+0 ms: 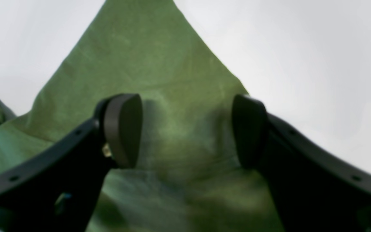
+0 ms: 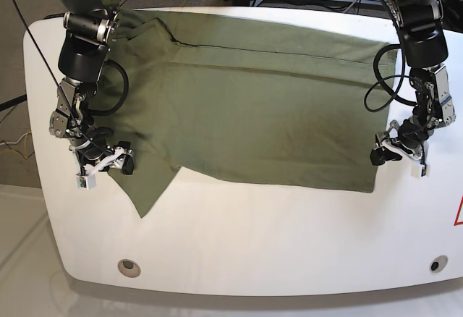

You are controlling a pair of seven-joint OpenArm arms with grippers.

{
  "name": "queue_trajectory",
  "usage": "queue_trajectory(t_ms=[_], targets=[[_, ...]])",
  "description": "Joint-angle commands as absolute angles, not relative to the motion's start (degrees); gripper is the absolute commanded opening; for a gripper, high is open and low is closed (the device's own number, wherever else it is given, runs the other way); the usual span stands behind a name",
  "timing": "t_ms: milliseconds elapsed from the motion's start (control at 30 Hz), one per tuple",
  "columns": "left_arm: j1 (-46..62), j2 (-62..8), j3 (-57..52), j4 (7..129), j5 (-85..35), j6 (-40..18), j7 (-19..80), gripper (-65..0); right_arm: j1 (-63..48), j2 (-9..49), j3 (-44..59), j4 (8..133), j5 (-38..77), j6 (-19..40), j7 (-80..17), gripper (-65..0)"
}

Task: Fold the T-shirt properly
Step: 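Position both grippers at the hem edge and close on it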

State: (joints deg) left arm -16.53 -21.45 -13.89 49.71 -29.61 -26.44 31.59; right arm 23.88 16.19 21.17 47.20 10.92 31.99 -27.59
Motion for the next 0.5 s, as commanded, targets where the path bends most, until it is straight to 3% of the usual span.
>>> queue_trajectory(t_ms=[0,467], targets=[[-17.4,-22.0,-13.9,50.2,-29.7,-26.6,32.1,-31.3,24.7,17.1,21.4,48.0,11.3,32.2,-28.5,-23.4],[-17.4,-21.3,-14.2,49.9,-29.4,-26.6,32.1,-32.1,24.5,16.9,21.4,47.9,11.2,32.4,-28.9,-24.6]])
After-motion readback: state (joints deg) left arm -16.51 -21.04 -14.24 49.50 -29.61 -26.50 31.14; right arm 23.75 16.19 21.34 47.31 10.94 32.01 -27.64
